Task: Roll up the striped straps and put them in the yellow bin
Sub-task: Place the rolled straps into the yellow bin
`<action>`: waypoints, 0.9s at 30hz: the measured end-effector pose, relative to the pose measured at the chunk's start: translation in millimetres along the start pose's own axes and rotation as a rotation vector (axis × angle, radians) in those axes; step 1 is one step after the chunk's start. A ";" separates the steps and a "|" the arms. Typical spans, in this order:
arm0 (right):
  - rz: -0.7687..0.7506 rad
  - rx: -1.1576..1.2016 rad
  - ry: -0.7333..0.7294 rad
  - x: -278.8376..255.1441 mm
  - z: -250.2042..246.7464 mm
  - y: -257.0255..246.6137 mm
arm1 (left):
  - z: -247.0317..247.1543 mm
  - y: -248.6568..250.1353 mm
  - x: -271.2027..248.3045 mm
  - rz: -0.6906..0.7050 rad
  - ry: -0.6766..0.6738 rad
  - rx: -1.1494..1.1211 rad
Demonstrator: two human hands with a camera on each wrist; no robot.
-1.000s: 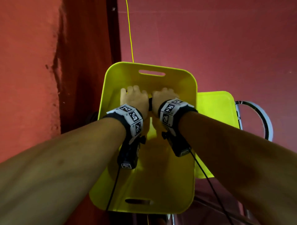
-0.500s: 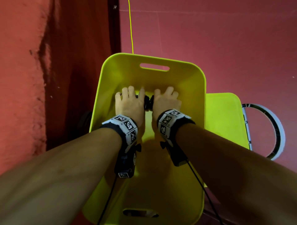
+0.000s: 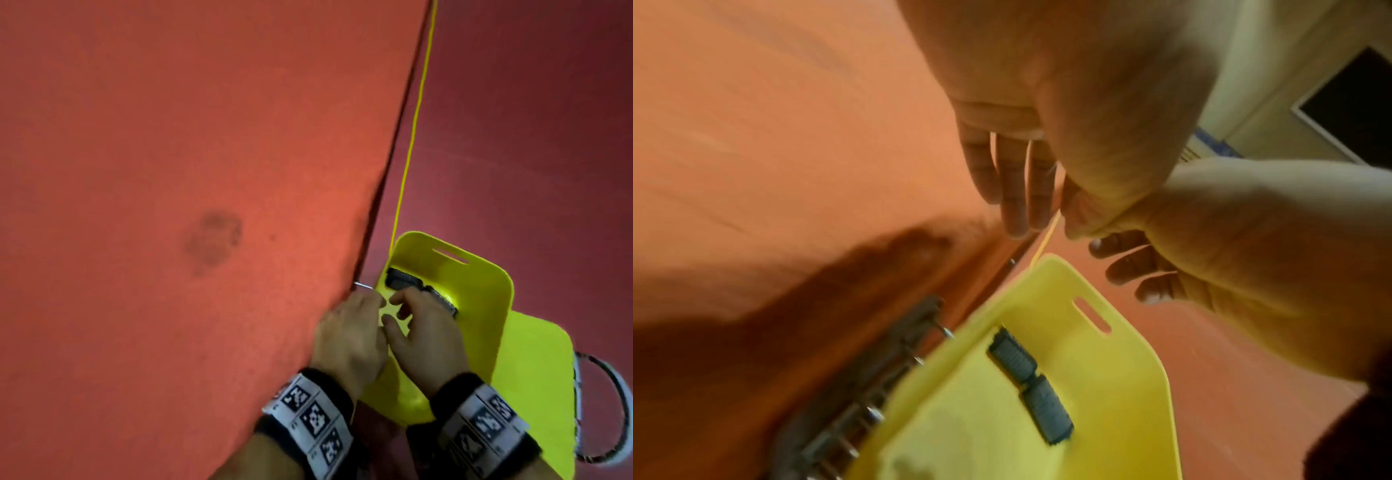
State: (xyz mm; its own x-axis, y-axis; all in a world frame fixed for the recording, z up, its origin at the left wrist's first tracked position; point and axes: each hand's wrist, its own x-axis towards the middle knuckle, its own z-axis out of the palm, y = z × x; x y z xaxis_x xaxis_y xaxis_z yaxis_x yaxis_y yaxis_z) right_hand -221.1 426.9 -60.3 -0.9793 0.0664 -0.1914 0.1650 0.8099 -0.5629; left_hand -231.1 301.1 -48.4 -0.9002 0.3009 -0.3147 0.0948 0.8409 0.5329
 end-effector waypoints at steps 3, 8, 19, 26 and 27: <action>-0.232 -0.036 -0.060 -25.3 7.5 -72.7 | -47.9 -37.7 -68.0 -0.136 0.105 -0.004; -0.581 -0.114 -0.269 -93.5 61.0 -197.3 | -94.7 -120.3 -212.5 -0.414 0.326 -0.070; -1.164 -0.299 -0.766 -366.9 230.4 -358.0 | -42.3 -242.2 -570.2 -1.021 0.654 -0.224; -1.367 -0.352 -0.799 -455.5 316.6 -413.6 | 8.6 -300.6 -675.0 -1.144 0.683 -0.095; -1.387 -0.376 -0.803 -459.8 328.9 -421.8 | 13.3 -309.6 -676.5 -1.131 0.666 -0.068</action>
State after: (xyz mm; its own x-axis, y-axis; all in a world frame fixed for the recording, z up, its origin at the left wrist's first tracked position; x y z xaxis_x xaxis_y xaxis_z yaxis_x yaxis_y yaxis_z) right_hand 198.2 -137.0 0.7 -0.0185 -0.9888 -0.1480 -0.8850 0.0851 -0.4578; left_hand 354.3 -156.8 -10.9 -0.5051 -0.8450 -0.1756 -0.8491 0.4501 0.2764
